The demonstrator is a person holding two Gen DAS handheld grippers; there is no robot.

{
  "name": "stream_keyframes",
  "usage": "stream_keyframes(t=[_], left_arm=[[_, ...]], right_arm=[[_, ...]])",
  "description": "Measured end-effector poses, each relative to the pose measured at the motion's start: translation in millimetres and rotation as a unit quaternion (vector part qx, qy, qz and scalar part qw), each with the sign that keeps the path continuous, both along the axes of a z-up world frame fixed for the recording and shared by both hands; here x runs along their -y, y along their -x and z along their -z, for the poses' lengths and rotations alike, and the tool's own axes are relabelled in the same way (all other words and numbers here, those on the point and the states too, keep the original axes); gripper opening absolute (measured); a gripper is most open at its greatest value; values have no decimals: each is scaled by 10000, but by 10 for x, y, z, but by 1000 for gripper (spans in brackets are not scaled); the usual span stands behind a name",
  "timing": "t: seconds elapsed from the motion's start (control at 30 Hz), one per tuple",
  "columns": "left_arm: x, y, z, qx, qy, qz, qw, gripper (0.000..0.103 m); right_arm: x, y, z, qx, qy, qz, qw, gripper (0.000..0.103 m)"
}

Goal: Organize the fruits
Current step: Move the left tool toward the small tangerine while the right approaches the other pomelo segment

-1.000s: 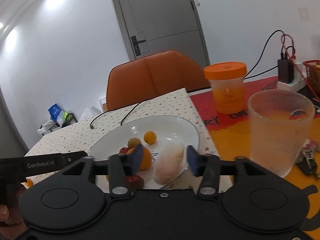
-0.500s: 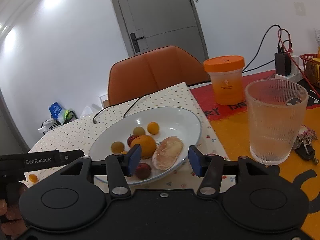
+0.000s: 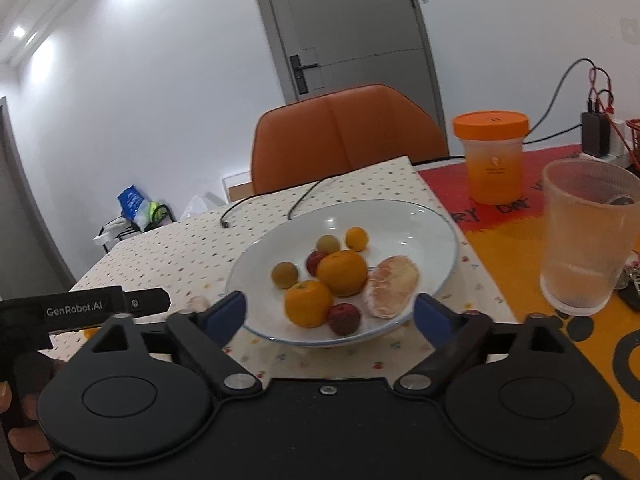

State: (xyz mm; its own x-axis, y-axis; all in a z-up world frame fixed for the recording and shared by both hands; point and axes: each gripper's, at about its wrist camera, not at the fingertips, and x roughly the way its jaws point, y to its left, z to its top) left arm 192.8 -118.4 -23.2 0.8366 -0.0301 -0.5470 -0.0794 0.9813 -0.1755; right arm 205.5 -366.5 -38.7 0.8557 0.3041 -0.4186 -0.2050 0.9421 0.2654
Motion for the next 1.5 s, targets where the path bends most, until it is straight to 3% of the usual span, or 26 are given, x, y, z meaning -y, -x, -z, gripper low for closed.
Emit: stream_keyframes(t=[0.27,0.93,1.5], left_arm=[[-222,115,-25,4,-10,-197,9998,87],[-804,408,-11,60,25,-459,9989,93],[-1264,479,119,-86,174,-786,9967,93]], right_arm=[[-210,29,-41,-22,114,-146,9998,103],[-730,172,-68,-96,341,-682,9970,103],[-1172,13,49,-350,612,-974,9927,89]])
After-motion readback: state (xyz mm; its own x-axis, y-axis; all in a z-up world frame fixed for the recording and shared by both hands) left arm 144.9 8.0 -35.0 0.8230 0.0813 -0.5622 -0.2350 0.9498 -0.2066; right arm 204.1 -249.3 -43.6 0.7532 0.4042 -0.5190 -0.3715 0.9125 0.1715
